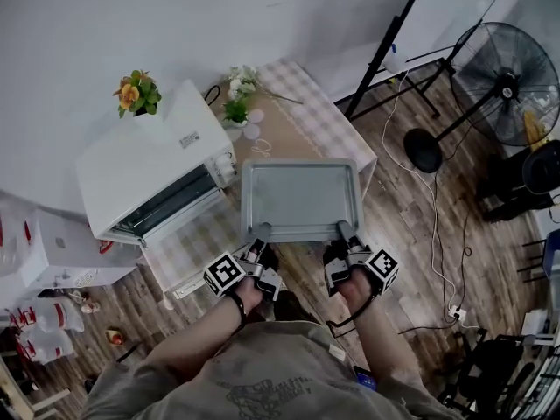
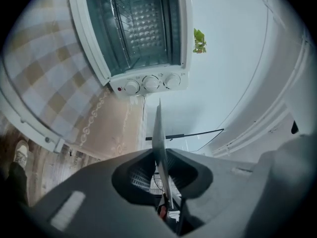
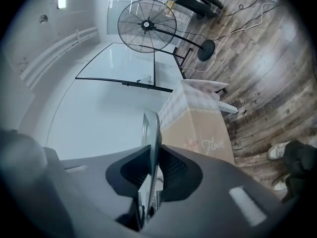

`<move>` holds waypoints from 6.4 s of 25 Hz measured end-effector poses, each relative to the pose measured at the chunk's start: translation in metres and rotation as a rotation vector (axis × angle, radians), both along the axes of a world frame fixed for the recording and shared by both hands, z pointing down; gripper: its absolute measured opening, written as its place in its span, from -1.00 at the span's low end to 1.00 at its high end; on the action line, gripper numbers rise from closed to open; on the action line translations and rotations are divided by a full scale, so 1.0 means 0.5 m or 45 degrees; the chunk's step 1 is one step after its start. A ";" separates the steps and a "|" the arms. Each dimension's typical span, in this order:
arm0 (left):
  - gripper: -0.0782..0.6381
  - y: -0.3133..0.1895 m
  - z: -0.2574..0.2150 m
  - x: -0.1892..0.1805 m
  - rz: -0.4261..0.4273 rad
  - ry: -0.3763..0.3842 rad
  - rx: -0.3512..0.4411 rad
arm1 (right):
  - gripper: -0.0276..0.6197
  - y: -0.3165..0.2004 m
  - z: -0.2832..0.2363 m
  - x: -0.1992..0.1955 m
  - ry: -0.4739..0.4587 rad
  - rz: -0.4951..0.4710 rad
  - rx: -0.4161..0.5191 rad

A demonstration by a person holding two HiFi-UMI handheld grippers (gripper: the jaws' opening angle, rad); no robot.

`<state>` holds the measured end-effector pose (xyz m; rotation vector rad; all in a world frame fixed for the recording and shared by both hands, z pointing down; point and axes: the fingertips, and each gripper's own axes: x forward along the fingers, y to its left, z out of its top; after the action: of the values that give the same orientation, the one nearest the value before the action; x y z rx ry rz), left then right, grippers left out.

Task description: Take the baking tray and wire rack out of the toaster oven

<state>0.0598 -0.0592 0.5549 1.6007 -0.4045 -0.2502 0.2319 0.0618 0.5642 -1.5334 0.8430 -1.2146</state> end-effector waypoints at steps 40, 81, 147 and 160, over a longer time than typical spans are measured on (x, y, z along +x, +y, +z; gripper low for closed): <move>-0.52 -0.400 0.242 0.354 -0.203 -0.191 -0.146 | -0.61 -0.474 0.241 0.400 0.043 -0.224 -0.167; 0.15 -0.305 0.110 0.316 -0.101 -0.178 -0.312 | 0.78 -0.455 0.057 0.313 0.359 -0.514 -0.362; -0.34 -0.262 0.003 -0.647 -0.954 -0.081 -0.019 | -0.06 -0.483 -0.015 -0.547 0.142 -0.909 0.075; -0.30 -0.380 0.062 -0.618 -0.978 -0.027 -0.020 | -0.12 -0.608 0.076 -0.550 0.119 -0.839 0.097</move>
<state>-0.2492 -0.2490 0.5861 1.3709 -1.0279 -0.8062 -0.0431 -0.2423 0.6023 -1.2920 1.5139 -1.5523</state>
